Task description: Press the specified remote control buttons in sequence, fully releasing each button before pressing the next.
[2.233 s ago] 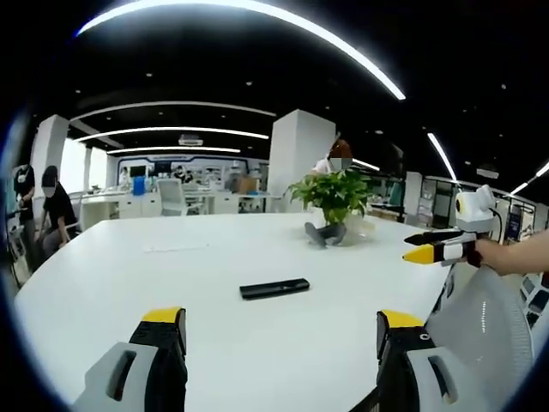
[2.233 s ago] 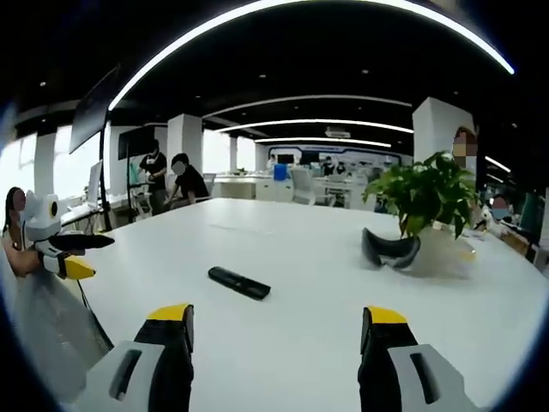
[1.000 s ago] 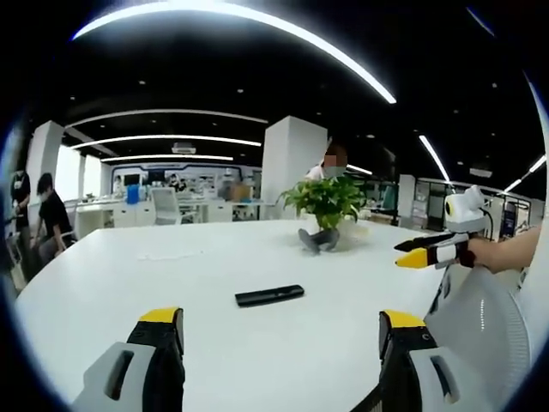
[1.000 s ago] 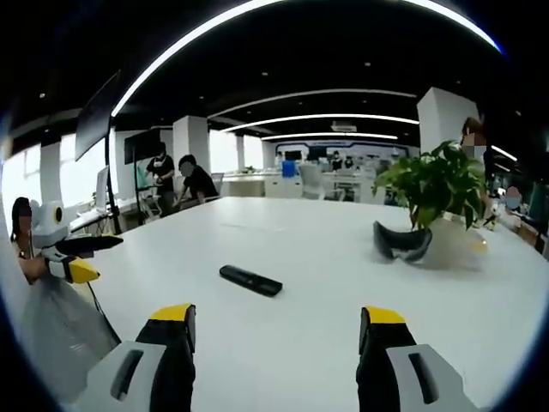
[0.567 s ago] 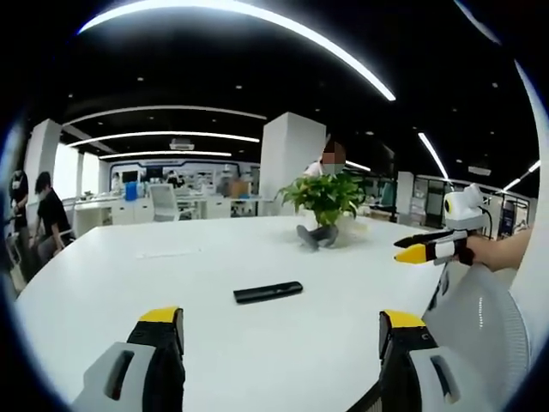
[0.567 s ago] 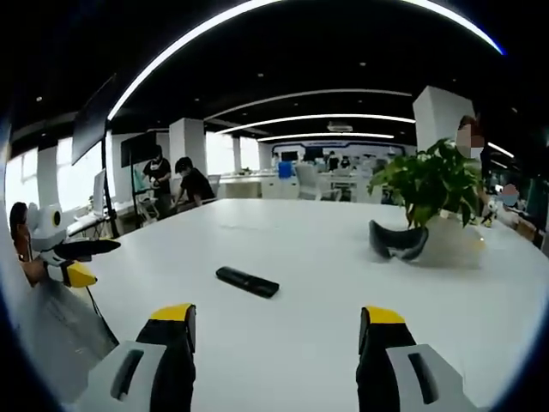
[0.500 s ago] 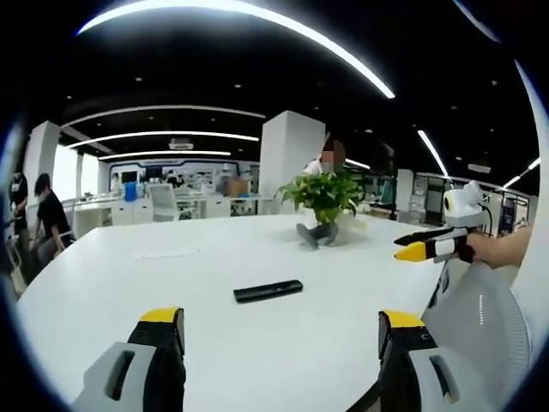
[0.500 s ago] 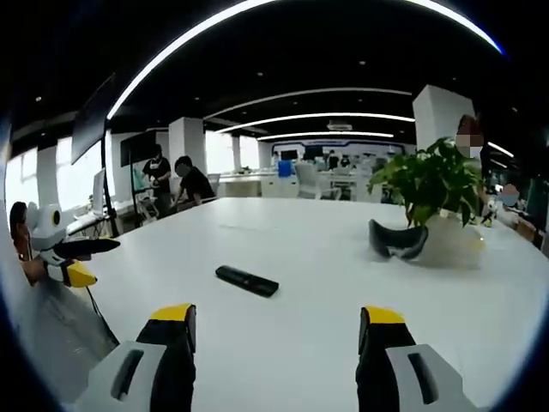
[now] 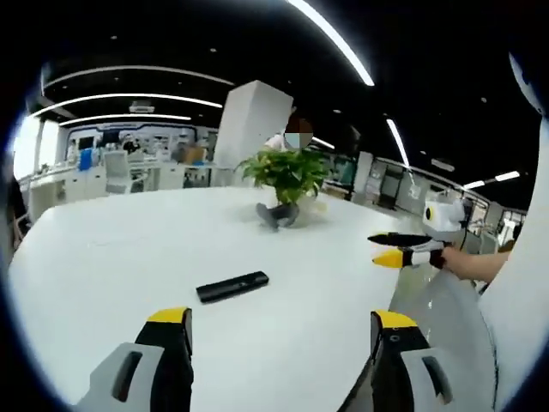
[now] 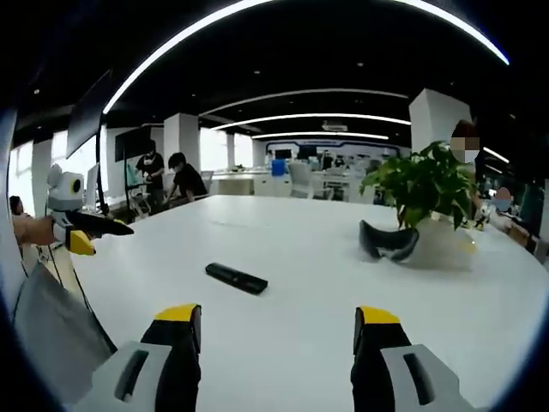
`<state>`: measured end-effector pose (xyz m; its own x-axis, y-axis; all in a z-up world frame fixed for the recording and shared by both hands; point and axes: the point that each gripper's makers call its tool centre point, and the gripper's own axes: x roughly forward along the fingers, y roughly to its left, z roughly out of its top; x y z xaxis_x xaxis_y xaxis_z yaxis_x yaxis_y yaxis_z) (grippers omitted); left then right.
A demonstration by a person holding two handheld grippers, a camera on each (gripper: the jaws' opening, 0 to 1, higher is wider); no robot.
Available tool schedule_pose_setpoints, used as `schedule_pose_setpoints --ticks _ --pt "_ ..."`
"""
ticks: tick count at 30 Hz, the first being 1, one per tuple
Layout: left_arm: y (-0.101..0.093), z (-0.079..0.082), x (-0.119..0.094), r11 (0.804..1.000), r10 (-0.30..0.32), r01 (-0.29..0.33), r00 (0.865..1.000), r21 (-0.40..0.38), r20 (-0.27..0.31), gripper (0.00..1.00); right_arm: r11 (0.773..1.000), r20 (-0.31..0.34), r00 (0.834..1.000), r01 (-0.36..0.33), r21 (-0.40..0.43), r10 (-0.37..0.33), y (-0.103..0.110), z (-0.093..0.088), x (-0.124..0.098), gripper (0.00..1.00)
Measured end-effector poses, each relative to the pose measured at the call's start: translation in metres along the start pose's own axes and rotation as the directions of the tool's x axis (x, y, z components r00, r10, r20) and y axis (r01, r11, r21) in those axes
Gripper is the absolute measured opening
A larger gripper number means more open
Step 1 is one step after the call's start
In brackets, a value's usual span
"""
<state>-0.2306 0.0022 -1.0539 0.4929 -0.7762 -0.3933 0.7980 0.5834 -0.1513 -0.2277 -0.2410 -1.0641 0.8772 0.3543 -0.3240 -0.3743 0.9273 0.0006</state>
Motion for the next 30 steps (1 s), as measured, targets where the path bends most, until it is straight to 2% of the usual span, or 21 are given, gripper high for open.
schedule_pose_setpoints --ticks 1,2,5,8,10,12,15,16,17,18,19,21,23,26,28,30 --pt "0.003 -0.001 0.004 0.999 -0.014 0.015 1.0 0.028 -0.026 0.85 1.0 -0.01 1.0 0.014 -0.002 -0.014 -0.003 -0.002 -0.001 0.69" --pt "0.012 -0.002 0.01 0.996 -0.01 0.015 0.999 0.09 -0.048 0.85 1.0 -0.019 0.999 0.028 0.0 -0.028 -0.008 -0.005 -0.001 0.68" --pt "0.025 -0.006 0.027 0.986 -0.026 0.043 0.994 0.159 -0.107 0.86 0.999 -0.024 0.998 0.05 0.005 -0.05 -0.014 -0.007 -0.002 0.66" --pt "0.031 -0.02 0.048 0.977 -0.1 0.14 0.967 0.16 -0.235 0.84 0.998 -0.037 0.998 0.053 0.018 -0.052 -0.016 -0.011 -0.003 0.62" --pt "0.033 -0.019 0.059 0.966 -0.14 0.189 0.956 0.178 -0.257 0.82 0.998 -0.052 0.997 0.053 0.018 -0.052 -0.016 -0.014 -0.002 0.6" --pt "0.039 -0.02 0.069 0.957 -0.165 0.225 0.94 0.181 -0.298 0.79 0.998 -0.086 0.994 0.067 -0.02 -0.069 -0.017 -0.018 -0.003 0.6" --pt "0.054 -0.013 0.086 0.952 -0.163 0.232 0.937 0.201 -0.309 0.74 0.998 -0.098 0.993 0.06 -0.029 -0.062 -0.014 -0.019 -0.002 0.58" --pt "0.058 -0.014 0.089 0.951 -0.165 0.238 0.93 0.198 -0.328 0.73 0.998 -0.101 0.993 0.056 -0.03 -0.059 -0.014 -0.019 -0.002 0.58" --pt "0.061 -0.015 0.091 0.952 -0.165 0.241 0.923 0.188 -0.347 0.68 0.998 -0.11 0.992 0.052 -0.033 -0.055 -0.013 -0.021 -0.002 0.58" --pt "0.066 -0.019 0.093 0.962 -0.159 0.23 0.912 0.15 -0.378 0.64 0.998 -0.114 0.992 0.049 -0.036 -0.053 -0.012 -0.021 -0.002 0.57" --pt "0.071 -0.022 0.098 0.967 -0.168 0.23 0.897 0.106 -0.41 0.61 0.998 -0.116 0.992 0.046 -0.038 -0.05 -0.011 -0.022 -0.002 0.56" --pt "0.076 -0.026 0.107 0.954 -0.182 0.267 0.879 0.137 -0.441 0.6 0.997 -0.118 0.992 0.049 -0.052 -0.055 -0.011 -0.021 -0.002 0.54" --pt "0.088 -0.032 0.116 0.952 -0.151 0.26 0.858 0.161 -0.492 0.6 0.996 -0.118 0.991 0.061 -0.066 -0.069 -0.013 -0.021 -0.003 0.5" --pt "0.094 -0.03 0.129 0.948 -0.142 0.264 0.853 0.18 -0.502 0.6 0.995 -0.131 0.988 0.07 -0.064 -0.078 -0.014 -0.023 -0.004 0.46" --pt "0.1 -0.032 0.135 0.929 -0.127 0.292 0.828 0.228 -0.546 0.59 0.995 -0.138 0.987 0.074 -0.066 -0.082 -0.015 -0.025 -0.004 0.45" --pt "0.108 -0.04 0.141 0.919 -0.113 0.312 0.794 0.241 -0.597 0.58 0.995 -0.147 0.985 0.075 -0.071 -0.084 -0.015 -0.026 -0.004 0.45"
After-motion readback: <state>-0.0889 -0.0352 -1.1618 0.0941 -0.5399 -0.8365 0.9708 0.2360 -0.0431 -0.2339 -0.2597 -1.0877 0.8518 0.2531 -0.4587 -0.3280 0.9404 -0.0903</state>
